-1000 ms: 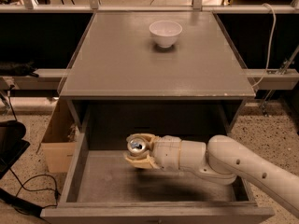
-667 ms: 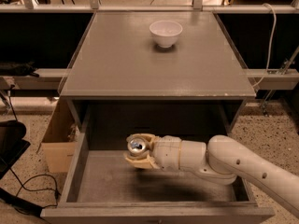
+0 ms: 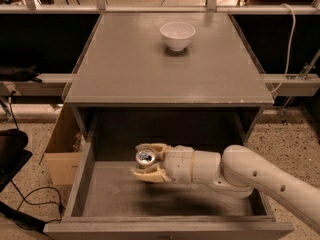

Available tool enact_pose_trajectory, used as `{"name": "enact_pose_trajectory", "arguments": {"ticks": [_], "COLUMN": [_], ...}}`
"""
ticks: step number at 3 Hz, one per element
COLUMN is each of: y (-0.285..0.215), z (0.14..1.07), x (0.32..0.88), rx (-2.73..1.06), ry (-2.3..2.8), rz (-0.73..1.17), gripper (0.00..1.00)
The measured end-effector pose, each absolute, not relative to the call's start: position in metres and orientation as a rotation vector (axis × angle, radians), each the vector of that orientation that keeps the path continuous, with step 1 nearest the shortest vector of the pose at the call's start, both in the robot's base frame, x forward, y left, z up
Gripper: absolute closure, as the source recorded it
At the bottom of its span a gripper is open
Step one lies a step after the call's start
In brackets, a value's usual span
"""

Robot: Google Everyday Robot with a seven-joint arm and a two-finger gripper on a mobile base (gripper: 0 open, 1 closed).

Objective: Place redbull can into top drawer

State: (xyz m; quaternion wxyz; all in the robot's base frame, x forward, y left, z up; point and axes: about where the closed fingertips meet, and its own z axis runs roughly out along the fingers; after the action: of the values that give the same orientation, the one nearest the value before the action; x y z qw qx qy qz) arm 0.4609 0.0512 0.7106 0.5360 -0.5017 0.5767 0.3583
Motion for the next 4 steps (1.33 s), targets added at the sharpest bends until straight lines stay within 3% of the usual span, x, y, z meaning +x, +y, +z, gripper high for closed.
{"name": "enact_pose_trajectory", "arguments": {"ticks": [1,4], "y": [0.051,0.033], "z": [0.711,0.753], "x": [0.461,0.447], "rx": [-1.195,-1.266], "ry": [1.373,1.326], "rz": [0.853,0.828], "gripper": [0.00,0.00]}}
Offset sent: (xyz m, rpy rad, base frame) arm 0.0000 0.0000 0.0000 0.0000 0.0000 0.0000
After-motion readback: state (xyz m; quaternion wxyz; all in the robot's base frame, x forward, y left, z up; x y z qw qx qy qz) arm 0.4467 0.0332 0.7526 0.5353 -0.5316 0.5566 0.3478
